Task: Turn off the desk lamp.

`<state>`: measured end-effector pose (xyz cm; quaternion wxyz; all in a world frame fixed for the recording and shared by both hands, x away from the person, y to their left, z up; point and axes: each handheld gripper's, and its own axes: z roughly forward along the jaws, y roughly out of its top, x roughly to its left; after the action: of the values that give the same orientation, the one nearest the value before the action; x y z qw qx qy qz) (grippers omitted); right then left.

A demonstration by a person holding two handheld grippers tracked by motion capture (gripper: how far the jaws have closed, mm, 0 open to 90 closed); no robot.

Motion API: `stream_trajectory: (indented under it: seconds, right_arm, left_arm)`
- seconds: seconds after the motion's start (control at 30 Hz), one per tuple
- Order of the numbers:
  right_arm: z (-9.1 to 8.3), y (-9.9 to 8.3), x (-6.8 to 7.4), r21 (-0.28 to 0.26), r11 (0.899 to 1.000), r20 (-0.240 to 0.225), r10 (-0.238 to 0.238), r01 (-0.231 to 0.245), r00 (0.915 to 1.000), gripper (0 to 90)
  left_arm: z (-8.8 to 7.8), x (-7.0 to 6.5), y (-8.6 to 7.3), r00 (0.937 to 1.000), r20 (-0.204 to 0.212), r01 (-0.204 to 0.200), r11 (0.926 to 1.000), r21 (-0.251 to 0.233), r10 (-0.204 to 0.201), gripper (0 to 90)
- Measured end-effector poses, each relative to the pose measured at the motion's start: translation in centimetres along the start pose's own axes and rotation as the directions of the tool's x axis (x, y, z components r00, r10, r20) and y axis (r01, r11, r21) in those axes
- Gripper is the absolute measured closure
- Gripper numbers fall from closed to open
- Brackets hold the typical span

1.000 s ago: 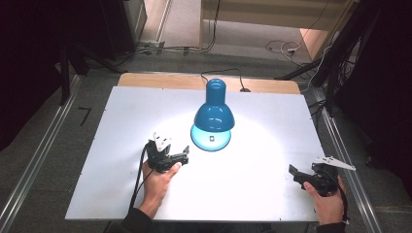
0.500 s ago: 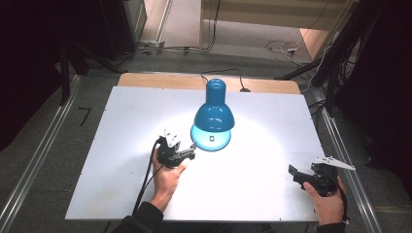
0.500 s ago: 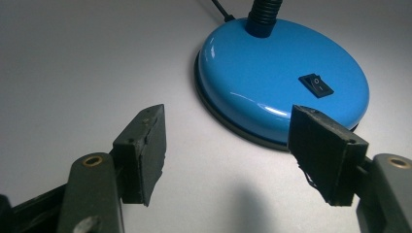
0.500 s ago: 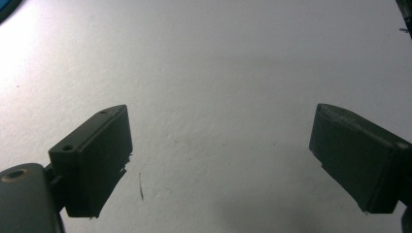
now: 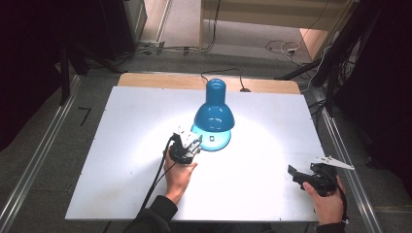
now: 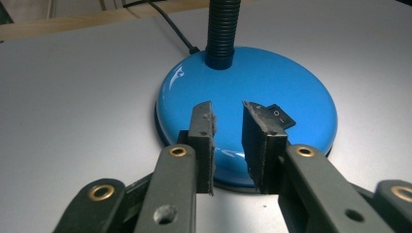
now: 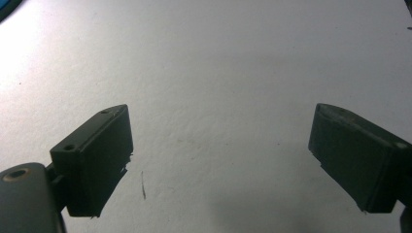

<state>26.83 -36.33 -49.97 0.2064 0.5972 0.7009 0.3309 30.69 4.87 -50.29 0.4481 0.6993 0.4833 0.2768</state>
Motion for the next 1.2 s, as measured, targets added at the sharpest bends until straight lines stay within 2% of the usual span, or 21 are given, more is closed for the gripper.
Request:
stream_trajectory:
  seconds: [0.03, 0.13, 0.27, 0.3, 0.43, 0.7, 0.73, 0.9, 1.0, 1.03, 1.07, 1.2]
  right_arm:
    - [0.0, 0.0, 0.0, 0.001, 1.000, 0.000, 0.001, -0.001, 1.0000, 7.4]
    - [0.0, 0.0, 0.0, 0.000, 1.000, -0.003, 0.003, -0.003, 1.0000, 7.4]
    - [0.0, 0.0, 0.0, -0.001, 1.000, -0.005, 0.002, -0.002, 1.0000, 7.4]
    - [0.0, 0.0, 0.0, 0.000, 1.000, -0.005, 0.001, -0.001, 1.0000, 7.4]
    - [0.1, 0.0, 0.0, 0.003, 1.000, -0.006, 0.000, 0.000, 1.0000, 7.4]
    - [0.1, 0.0, 0.0, 0.005, 1.000, -0.011, 0.003, -0.002, 0.9999, 7.5]
    - [0.1, 0.0, 0.0, 0.005, 1.000, -0.011, 0.004, -0.004, 0.9999, 7.5]
    - [0.2, 0.1, 0.1, 0.007, 1.000, -0.014, 0.002, -0.002, 0.9999, 7.5]
    - [0.2, 0.1, 0.1, 0.006, 1.000, -0.018, -0.006, 0.006, 0.9998, 8.3]
    - [0.2, 0.1, 0.1, 0.008, 1.000, -0.015, -0.004, 0.004, 0.9999, 11.0]
    - [0.1, 0.1, 0.1, 0.005, 1.000, -0.012, -0.005, 0.005, 0.9999, 11.0]
    - [0.1, 0.1, 0.1, 0.001, 1.000, -0.016, -0.004, 0.004, 0.9999, 11.0]
  left_arm:
    - [0.0, 0.0, 0.0, 1.0000, 0.000, 0.000, 1.0000, 0.000, 0.000, 82.3]
    - [0.5, -0.5, 0.0, 0.9993, 0.038, -0.007, 1.0000, 0.006, 0.007, 88.5]
    - [0.8, -0.8, 0.1, 0.9987, 0.051, -0.010, 0.9999, 0.007, 0.010, 90.0]
    - [1.0, -0.9, 0.1, 0.9977, 0.068, -0.010, 0.9999, 0.013, 0.009, 90.0]
    - [1.4, -1.0, 0.2, 0.9975, 0.071, 0.007, 0.9999, 0.011, -0.008, 90.0]
    - [1.9, -1.2, 0.4, 0.9974, 0.073, -0.007, 0.9995, 0.030, 0.005, 90.0]
    - [2.0, -1.3, 0.4, 0.9970, 0.077, 0.007, 0.9997, 0.024, -0.009, 90.0]
    - [2.2, -1.3, 0.4, 0.9965, 0.080, 0.023, 0.9995, 0.020, -0.025, 90.0]
    - [2.4, -1.4, 0.4, 0.9969, 0.076, 0.021, 0.9996, 0.020, -0.022, 90.0]
    - [2.4, -1.4, 0.4, 0.9967, 0.078, 0.020, 0.9996, 0.021, -0.022, 90.0]
    - [2.4, -1.4, 0.4, 0.9968, 0.079, 0.011, 0.9996, 0.027, -0.013, 90.0]
    - [2.6, -1.5, 0.4, 0.9964, 0.083, 0.016, 0.9996, 0.025, -0.018, 90.0]
